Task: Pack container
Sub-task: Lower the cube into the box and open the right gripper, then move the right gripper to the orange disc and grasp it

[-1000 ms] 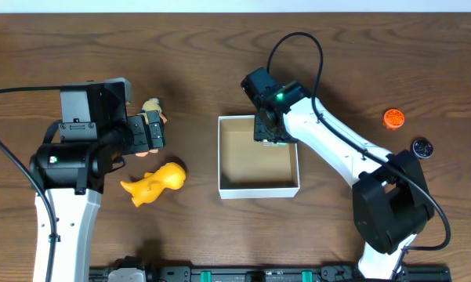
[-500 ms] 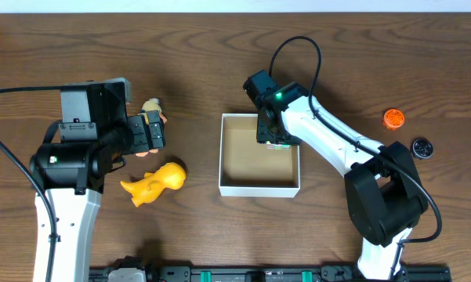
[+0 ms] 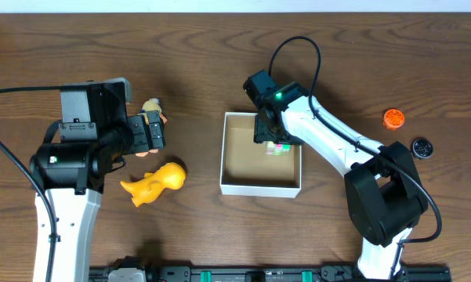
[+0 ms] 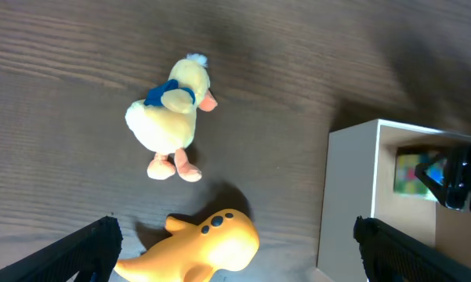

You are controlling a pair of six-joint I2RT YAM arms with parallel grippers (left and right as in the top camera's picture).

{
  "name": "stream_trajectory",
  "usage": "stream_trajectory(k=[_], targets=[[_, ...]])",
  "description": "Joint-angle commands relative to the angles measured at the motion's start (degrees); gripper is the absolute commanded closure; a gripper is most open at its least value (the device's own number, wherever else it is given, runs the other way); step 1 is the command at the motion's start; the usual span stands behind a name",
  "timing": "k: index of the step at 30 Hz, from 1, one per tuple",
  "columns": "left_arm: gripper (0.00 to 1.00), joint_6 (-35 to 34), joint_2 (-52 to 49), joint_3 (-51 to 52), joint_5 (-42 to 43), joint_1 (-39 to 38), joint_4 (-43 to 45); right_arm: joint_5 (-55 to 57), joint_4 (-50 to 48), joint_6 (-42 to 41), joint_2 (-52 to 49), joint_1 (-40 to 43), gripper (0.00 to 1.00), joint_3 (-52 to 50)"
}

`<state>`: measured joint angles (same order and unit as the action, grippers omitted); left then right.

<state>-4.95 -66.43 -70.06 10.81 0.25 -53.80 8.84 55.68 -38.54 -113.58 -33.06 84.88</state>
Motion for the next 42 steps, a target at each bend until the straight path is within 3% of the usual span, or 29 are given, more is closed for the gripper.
stream_trajectory(k=[1,17,30,34,38,42], targets=[[0.02,-0.74,-0.28,-0.98,0.57,-0.17,-0.2,1.25,0.0,0.04,-0.07,0.42,0.23,-0.28],[0.02,-0.74,-0.28,-0.98,0.55,-0.17,-0.17,1.25,0.44,2.45,1.16,0.17,0.24,0.28],[0.02,-0.74,-0.7,-0.98,0.55,-0.17,-0.17,0.48,7.26,8.98,14.05,0.33,0.24,11.85],[0.02,-0.74,-0.94,-0.98,0.55,-0.17,-0.2,6.73,9.07,1.49,18.49,3.82,0.34,11.91],[0.02,-0.74,-0.94,-0.98,0.55,-0.17,-0.2,9.18,9.88,0.98,19.61,11.58,0.31,11.91],[0.02,-0.74,-0.94,-0.98,0.55,-0.17,-0.2,4.52,8.96,5.81,17.38,22.91,0.26,11.87]])
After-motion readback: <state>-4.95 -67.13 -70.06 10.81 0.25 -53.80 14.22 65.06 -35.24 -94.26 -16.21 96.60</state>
